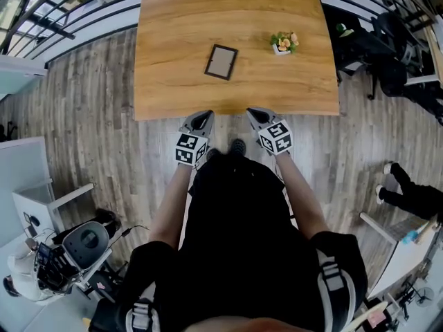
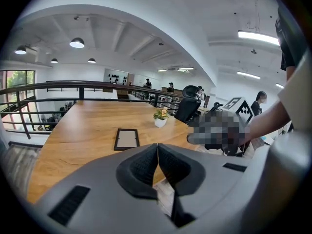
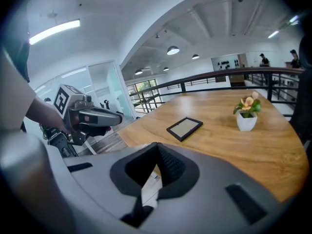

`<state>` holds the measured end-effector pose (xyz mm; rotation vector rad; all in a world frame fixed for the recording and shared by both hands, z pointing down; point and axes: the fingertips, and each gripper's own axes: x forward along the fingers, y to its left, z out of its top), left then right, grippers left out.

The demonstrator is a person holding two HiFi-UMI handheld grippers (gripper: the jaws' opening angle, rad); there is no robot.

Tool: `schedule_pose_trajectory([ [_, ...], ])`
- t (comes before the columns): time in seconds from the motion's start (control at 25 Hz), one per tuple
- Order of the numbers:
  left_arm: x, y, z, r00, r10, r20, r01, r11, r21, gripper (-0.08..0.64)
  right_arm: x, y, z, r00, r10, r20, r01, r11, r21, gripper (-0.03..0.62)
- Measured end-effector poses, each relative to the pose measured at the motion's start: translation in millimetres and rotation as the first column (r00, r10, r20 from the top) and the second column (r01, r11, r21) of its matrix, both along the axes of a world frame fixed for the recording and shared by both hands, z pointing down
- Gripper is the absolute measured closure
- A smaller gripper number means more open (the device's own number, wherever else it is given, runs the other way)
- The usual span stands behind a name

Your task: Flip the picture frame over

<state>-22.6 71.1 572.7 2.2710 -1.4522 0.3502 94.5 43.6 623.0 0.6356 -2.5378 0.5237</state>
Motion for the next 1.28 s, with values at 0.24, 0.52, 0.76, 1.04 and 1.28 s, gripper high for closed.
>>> schedule_pose_trajectory([
  [0.24,-17.2,-23.0,2.4,1.000,-0.013,-0.015,0.013,1.000,-0.006,0.538,-10.4,-13.9,5.2,1.000,-0.001,-0.024,0.001,1.000,-0.022,0.583],
  [0.52,-42.9,-65.0,9.0,0.998,-0.016,-0.057,0.016,1.000,-0.012,0.538,-26.6,-49.2,13.5,0.998,0.044,-0.038,-0.045,0.998,-0.031,0.584],
  [0.76,-61.9,-99.5,15.6,0.997,0.057,-0.050,-0.058,0.998,-0.019,0.538,-46.4,-85.3,12.4,0.994,0.094,-0.046,-0.095,0.995,-0.017,0.583],
  [1.04,-74.1,-128.3,33.1,0.991,0.126,-0.055,-0.129,0.990,-0.049,0.538,-55.8,-112.1,15.5,0.984,0.168,-0.061,-0.169,0.986,-0.012,0.583],
  [1.28,-75.5,-143.8,44.9,0.990,0.137,-0.043,-0.140,0.987,-0.073,0.538,-55.5,-114.0,25.0,0.977,0.199,-0.081,-0.202,0.979,-0.038,0.583],
])
